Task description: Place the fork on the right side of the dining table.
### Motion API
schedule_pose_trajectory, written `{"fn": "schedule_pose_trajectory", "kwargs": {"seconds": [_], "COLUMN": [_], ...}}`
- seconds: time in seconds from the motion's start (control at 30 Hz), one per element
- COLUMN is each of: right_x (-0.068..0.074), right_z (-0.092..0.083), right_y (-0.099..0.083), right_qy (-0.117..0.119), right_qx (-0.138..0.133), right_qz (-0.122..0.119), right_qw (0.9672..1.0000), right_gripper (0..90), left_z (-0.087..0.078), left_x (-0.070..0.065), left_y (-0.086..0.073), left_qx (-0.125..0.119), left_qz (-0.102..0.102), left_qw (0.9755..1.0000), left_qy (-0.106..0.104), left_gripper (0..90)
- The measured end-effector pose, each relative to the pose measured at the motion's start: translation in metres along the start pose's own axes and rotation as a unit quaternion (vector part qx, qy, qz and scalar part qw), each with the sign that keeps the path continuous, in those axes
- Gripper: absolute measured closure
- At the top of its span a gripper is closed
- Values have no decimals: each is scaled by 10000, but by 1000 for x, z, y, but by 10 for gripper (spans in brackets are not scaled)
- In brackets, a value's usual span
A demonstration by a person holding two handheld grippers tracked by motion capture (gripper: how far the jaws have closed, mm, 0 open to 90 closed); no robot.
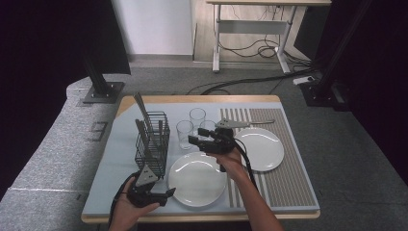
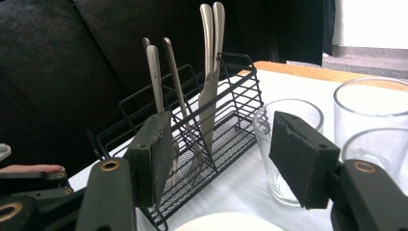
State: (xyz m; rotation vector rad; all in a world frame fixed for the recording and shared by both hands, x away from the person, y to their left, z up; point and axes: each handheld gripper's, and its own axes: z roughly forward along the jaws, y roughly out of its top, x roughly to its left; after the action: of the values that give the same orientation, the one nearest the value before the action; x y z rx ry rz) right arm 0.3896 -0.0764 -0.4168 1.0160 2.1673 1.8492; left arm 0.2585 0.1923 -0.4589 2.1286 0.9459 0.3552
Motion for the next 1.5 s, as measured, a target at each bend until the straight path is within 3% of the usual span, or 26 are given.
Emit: {"fn": "schedule_pose_trajectory", "kwargs": {"seconds": [0.67,0.9,1.5], "right_x": [7,11,7], "right_z": [31,41,76], "right_y": [10,11,16], "right_qy": [144,224,410], "right_qx": [118,200,352], "right_qz": [-4,-136,-82], "right_qw": [9998,9995,9985], "right_gripper": [407,408,433], "left_z": [1,4,8], "left_x": [2,6,16], "left_y": [-2,-4,-9], "left_qx": [21,63,133], "left_qz": [-33,-64,-165], "left_qw": [10000,10000,9998], "left_qy": [17,7,18], "left_gripper": [254,252,253]}}
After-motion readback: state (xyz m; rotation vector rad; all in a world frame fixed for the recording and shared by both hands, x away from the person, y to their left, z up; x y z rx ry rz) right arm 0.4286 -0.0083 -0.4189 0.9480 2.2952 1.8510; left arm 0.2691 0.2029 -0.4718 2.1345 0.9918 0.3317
